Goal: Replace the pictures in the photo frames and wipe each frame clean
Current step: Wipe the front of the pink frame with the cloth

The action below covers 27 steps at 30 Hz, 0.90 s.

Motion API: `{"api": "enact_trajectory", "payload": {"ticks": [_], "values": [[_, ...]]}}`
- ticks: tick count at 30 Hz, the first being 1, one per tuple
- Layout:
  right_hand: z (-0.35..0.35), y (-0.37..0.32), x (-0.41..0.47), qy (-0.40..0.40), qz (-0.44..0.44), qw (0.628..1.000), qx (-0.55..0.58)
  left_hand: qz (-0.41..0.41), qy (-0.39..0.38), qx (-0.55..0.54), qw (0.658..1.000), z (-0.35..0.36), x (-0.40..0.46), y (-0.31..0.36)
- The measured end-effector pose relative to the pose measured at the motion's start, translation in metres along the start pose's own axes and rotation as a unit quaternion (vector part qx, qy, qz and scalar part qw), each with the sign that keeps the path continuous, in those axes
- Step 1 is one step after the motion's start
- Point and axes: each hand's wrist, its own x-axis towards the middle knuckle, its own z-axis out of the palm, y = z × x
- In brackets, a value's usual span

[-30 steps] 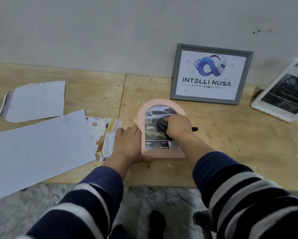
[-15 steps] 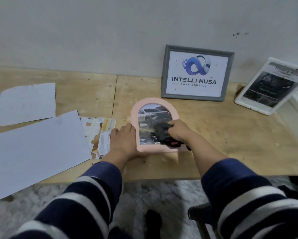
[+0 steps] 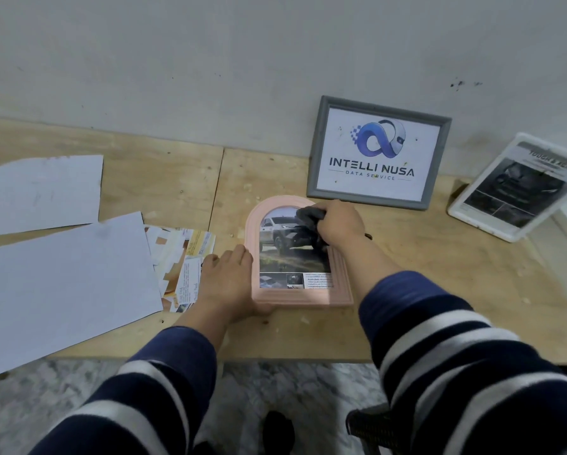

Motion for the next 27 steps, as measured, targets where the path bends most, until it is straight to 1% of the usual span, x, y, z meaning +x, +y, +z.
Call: {"api": "enact_trajectory", "payload": {"ticks": [3,4,7,10,13,16,24,27], "values": [[0.02,0.001,0.008,-0.059,-0.031,0.99,-0.123,0.003,0.004,0.01,1.0,0.0,0.0,-0.001],[0.025,0.002,0.006,-0.065,-0.039,0.985,-0.154,0.005,0.01,0.013,1.0,-0.001,0.0,-0.001],[0.032,0.003,0.004,-0.068,-0.062,0.975,-0.2,0.002,0.011,0.01,1.0,-0.001,-0.001,-0.001],[0.029,0.004,-0.004,-0.08,-0.067,0.968,-0.227,0.003,0.009,0.012,1.0,-0.001,-0.001,0.001],[0.028,0.005,-0.018,-0.097,-0.062,0.965,-0.237,0.001,0.008,0.016,1.0,-0.003,-0.003,0.002],[0.023,0.006,-0.03,-0.122,-0.047,0.966,-0.225,0.0,0.006,0.018,1.0,-0.002,-0.003,0.002],[0.015,0.013,-0.062,-0.134,0.02,0.982,-0.129,0.006,0.011,0.028,1.0,-0.002,-0.004,0.001],[0.014,0.016,-0.069,-0.124,0.038,0.986,-0.101,0.004,0.017,0.028,0.999,0.0,-0.003,0.0]]}}
